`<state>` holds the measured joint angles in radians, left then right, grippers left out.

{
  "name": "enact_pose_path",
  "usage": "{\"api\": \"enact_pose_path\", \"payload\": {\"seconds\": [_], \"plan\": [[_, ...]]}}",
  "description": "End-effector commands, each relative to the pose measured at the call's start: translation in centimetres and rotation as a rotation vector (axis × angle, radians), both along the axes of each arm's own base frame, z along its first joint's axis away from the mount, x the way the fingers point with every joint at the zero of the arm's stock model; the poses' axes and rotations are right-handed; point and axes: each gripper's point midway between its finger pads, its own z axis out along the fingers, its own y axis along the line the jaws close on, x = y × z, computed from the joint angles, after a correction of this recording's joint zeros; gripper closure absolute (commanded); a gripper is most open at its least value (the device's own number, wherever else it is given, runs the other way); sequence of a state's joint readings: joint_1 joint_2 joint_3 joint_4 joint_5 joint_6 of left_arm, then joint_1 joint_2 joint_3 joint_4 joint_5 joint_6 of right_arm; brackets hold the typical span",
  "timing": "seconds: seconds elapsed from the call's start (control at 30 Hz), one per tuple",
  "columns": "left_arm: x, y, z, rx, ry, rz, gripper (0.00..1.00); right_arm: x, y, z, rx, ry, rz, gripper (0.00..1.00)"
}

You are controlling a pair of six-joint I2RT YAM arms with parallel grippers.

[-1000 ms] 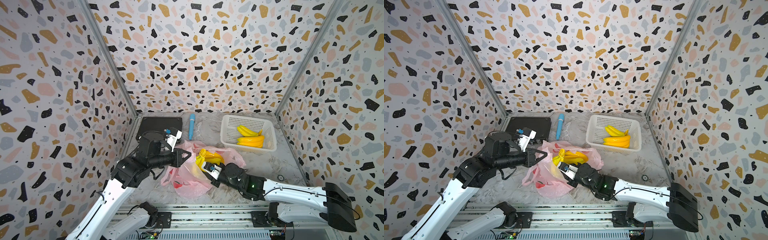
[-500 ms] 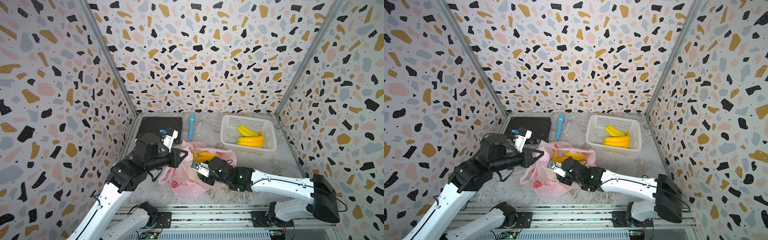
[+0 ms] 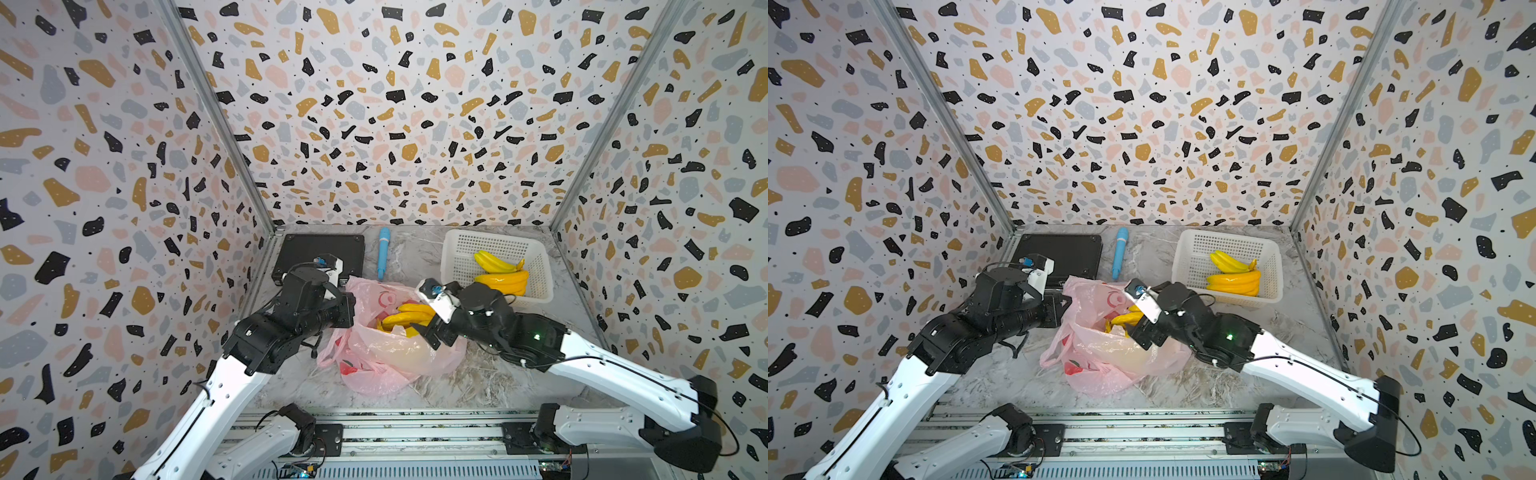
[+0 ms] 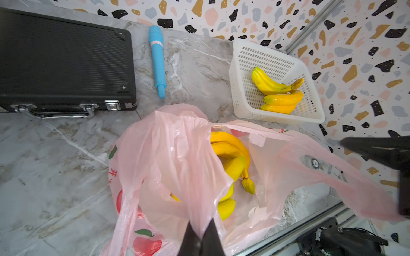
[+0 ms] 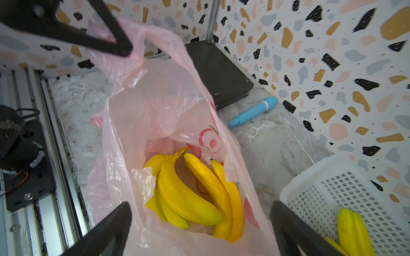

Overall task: Place the banana into a plastic bag & tie a knot
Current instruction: Place the banana into the plastic bag, then adjust the plastic bag at the center of the board.

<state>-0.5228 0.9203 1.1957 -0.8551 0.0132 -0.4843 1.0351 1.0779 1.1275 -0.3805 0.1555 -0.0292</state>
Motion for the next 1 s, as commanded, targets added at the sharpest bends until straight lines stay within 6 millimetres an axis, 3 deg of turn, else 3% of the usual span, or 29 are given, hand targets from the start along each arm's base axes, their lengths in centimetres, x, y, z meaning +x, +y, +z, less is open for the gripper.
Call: {"api": "enact_pose_path", "payload": {"seconds": [0.0, 0.13, 0.27, 0.4, 0.6, 0.7, 0.97], "plan": [[1.1, 0.8, 0.4, 0.039, -0.033, 0.037, 1.00, 0.3, -2.9, 1.9, 0.125, 0.010, -0.070, 0.00], [1.7, 0.9, 0.0, 0.053, -0.025, 0.048, 1.00, 0.4, -6.1, 2.1, 0.231, 0.012, -0.139, 0.03], [2.2, 1.2, -0.4, 0.063, -0.012, 0.058, 1.00, -1.2, -7.8, 1.7, 0.337, 0.013, -0.119, 0.07], [2.8, 1.3, -1.0, 0.063, 0.007, 0.060, 1.00, -3.0, -7.9, 1.2, 0.397, -0.002, -0.041, 0.08], [3.4, 1.6, -1.6, 0.068, 0.027, 0.065, 1.00, -4.1, -6.9, 0.2, 0.450, -0.060, 0.064, 0.10], [3.6, 1.7, -1.7, 0.066, 0.032, 0.067, 1.00, -3.1, -6.6, -1.2, 0.427, -0.106, 0.043, 0.16], [3.9, 1.8, -2.3, 0.058, 0.046, 0.063, 1.00, 0.5, -5.8, -3.1, 0.318, -0.208, -0.061, 0.19]]}}
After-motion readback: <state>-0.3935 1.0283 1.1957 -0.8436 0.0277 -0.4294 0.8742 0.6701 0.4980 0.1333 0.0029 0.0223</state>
